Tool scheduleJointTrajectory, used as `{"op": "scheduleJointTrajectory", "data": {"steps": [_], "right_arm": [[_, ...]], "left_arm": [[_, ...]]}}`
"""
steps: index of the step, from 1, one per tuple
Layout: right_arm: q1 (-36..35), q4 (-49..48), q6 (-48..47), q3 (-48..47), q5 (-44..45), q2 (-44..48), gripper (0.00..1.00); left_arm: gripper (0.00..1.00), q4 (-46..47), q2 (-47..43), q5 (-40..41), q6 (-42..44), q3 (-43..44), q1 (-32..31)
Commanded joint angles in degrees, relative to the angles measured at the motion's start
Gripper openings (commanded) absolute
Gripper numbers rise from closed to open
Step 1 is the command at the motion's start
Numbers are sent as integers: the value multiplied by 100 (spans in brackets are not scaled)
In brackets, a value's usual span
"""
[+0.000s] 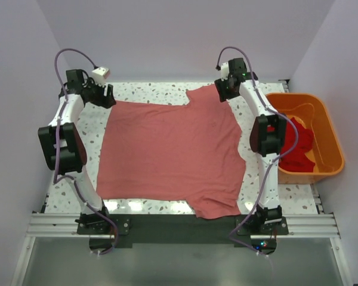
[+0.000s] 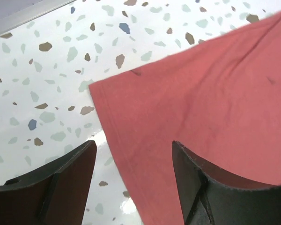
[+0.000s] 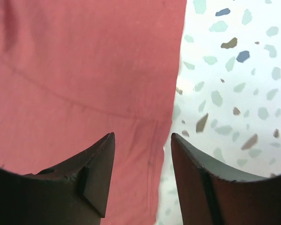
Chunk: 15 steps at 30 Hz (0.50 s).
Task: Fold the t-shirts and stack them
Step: Flatten the tshirt out
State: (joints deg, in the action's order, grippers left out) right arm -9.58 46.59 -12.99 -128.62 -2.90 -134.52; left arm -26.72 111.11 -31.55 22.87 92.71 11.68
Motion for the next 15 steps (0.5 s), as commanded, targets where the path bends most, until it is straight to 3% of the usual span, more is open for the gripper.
{"op": "scheduleJointTrajectory", "data": {"steps": [1,15], "right_arm": [[-87,-720,570,-462,597,-469,56],[-17,-2118,1123,-463,834,-1155,61]], "left_arm": [[71,852,402,245,-959,309,36],[70,940,1641,272,-1066,1197,45]]}}
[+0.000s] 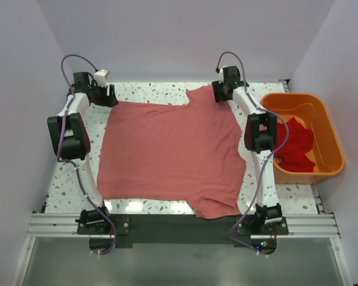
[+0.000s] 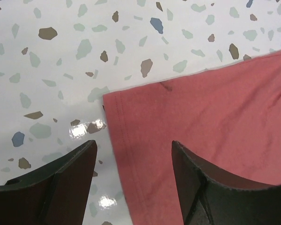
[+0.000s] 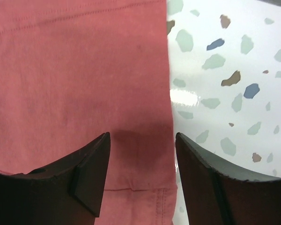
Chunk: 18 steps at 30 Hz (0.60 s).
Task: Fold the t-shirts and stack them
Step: Flatten the tshirt out
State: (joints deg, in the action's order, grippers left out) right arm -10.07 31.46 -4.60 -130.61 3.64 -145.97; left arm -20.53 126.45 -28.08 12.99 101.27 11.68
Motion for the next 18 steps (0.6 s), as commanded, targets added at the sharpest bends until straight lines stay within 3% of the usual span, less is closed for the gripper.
{"op": "scheduleJointTrajectory", "data": {"steps": [1,4,8,16,18], "right_arm": [[31,-650,328,-264,251,-36,62],[40,-869,442,-237,296,-72,65],[57,-870,706,-438,225,-352,57],[136,-659,952,-554,321,-686,57],[136,-536,996,-545,339,-739,50]], "left_arm": [[70,313,151,-101,-78,384,45],[70,278,362,-93,-113,586,27],[70,182,599,-31,-166,893,27],[70,67,802,65,-113,1035,36],[70,32,837,83,-122,1052,36]]}}
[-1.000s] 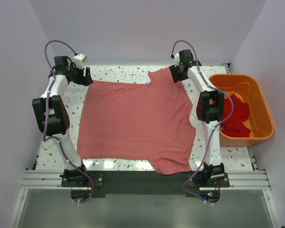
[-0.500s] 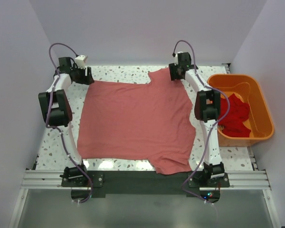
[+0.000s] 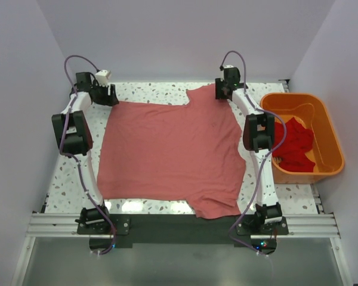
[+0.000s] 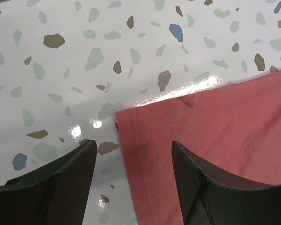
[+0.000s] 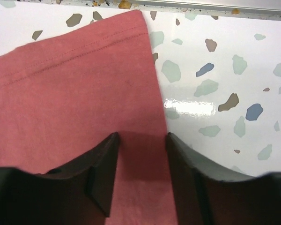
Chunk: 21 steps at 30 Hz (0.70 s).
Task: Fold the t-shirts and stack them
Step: Flatten the tshirt out
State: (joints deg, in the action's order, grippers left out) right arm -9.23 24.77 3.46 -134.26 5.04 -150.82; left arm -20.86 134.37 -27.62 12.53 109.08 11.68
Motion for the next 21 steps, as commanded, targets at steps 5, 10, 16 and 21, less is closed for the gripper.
{"op": "scheduleJointTrajectory", "data": {"steps": [5,10,16,21], "right_arm": [[71,-24,94,-93,-309,-167,21],[71,-87,-65,-75,-495,-70,0],[71,-175,-276,66,-679,70,0],[71,-166,-320,93,-723,71,0]], "left_arm": [[70,91,177,168,-32,438,27],[68,-225,704,196,99,1254,36],[66,-322,942,-437,513,1415,27],[60,-234,1083,-753,557,1450,18]]}}
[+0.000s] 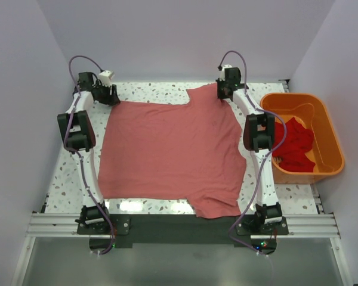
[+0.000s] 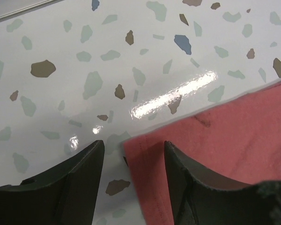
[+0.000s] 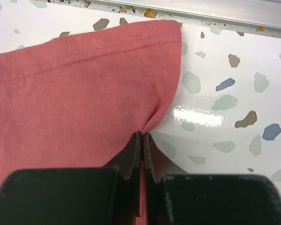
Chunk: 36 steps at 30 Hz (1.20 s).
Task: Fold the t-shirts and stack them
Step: Flatten the tshirt out
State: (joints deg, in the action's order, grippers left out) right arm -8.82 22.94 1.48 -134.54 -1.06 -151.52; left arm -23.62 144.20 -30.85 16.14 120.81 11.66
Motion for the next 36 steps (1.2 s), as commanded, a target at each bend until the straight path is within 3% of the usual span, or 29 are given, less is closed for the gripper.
{"op": "scheduleJointTrajectory", "data": {"steps": [1,10,19,26,32,36], "right_arm": [[29,18,-121,121,-114,149,0],[29,-18,-332,60,-263,123,0],[29,-35,-437,68,-272,123,0],[29,-53,-561,68,-395,158,0],[29,-307,-640,51,-404,465,0],[21,-509,-666,287,-535,869,0]], "left_arm": [[58,-46,134,-457,249,389,12],[46,-284,380,-650,424,838,3],[31,-776,477,-782,1198,865,-41],[0,-453,364,-826,1252,760,-50],[0,830,-243,-642,1128,-57,-41],[0,1069,-498,-834,1286,-268,20]]}}
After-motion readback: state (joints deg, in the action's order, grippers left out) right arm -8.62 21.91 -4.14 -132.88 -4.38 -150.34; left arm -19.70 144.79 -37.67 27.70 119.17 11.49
